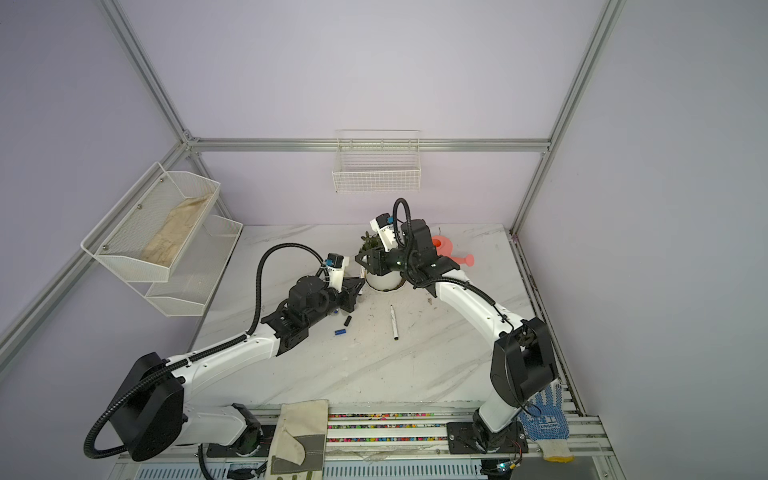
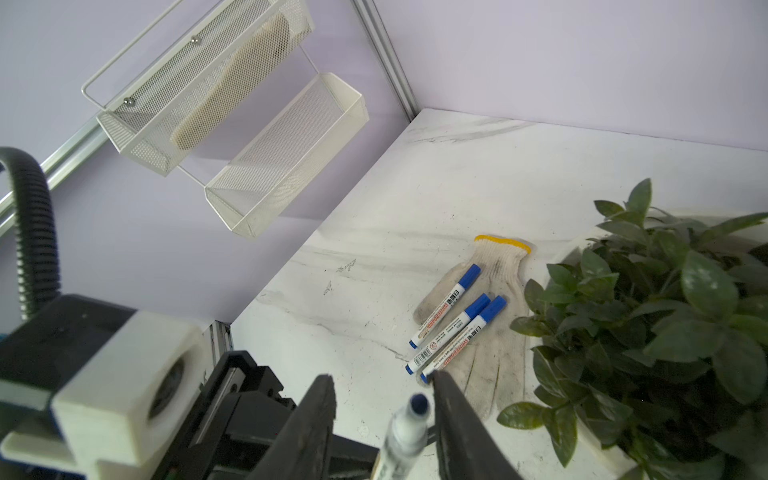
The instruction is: Insert the pens into the pen caps
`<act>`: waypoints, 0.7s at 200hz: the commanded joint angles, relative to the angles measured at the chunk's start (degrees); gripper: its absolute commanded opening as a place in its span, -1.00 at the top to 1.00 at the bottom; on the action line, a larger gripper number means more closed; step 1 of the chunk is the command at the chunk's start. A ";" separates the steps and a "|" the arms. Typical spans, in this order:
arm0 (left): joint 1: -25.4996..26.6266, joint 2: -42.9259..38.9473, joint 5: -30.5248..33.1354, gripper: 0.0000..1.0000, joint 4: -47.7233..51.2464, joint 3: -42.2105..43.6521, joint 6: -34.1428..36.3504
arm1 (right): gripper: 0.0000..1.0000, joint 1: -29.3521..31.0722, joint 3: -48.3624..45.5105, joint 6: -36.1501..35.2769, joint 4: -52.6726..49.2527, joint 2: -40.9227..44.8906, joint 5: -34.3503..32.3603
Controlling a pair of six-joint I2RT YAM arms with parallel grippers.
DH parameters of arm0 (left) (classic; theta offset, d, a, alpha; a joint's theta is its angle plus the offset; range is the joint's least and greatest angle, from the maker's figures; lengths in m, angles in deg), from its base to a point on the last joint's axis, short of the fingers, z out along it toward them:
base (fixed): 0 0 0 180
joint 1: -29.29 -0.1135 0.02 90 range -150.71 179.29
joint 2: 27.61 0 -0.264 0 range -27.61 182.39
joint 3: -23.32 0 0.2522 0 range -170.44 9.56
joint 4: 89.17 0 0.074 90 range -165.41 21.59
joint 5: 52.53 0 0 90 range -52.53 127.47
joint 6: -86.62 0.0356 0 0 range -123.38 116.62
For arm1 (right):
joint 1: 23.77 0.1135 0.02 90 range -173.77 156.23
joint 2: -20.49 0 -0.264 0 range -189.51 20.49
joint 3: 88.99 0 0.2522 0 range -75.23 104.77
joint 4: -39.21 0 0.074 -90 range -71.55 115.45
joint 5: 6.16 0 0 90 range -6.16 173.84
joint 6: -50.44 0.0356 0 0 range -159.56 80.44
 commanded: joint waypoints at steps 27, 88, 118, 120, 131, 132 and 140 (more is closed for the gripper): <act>0.04 -2.34 -0.46 1.00 -4.66 2.46 0.17 | 0.49 0.64 0.51 -0.25 -0.54 -0.37 1.99; 0.02 -1.08 -1.30 0.63 -3.29 1.26 -0.57 | 0.95 0.59 -0.93 0.56 1.99 0.61 6.12; -0.38 -0.21 -0.80 0.44 -2.33 0.00 0.38 | 0.98 0.60 -1.02 0.45 1.94 1.14 6.81; -0.42 -0.14 -0.82 0.44 -2.33 -0.09 0.44 | 0.99 0.59 -1.06 0.45 1.98 1.12 6.88; -0.71 -0.02 -1.23 0.45 -2.21 -0.66 1.01 | 1.00 0.59 -1.20 0.36 1.87 1.19 7.14; -0.73 0.00 -1.29 0.45 -2.21 -0.76 1.09 | 1.00 0.59 -1.19 0.36 1.89 1.17 7.20; -0.91 0.11 -1.80 0.46 -2.07 -1.24 1.47 | 1.00 0.61 -1.20 0.27 1.83 1.24 7.35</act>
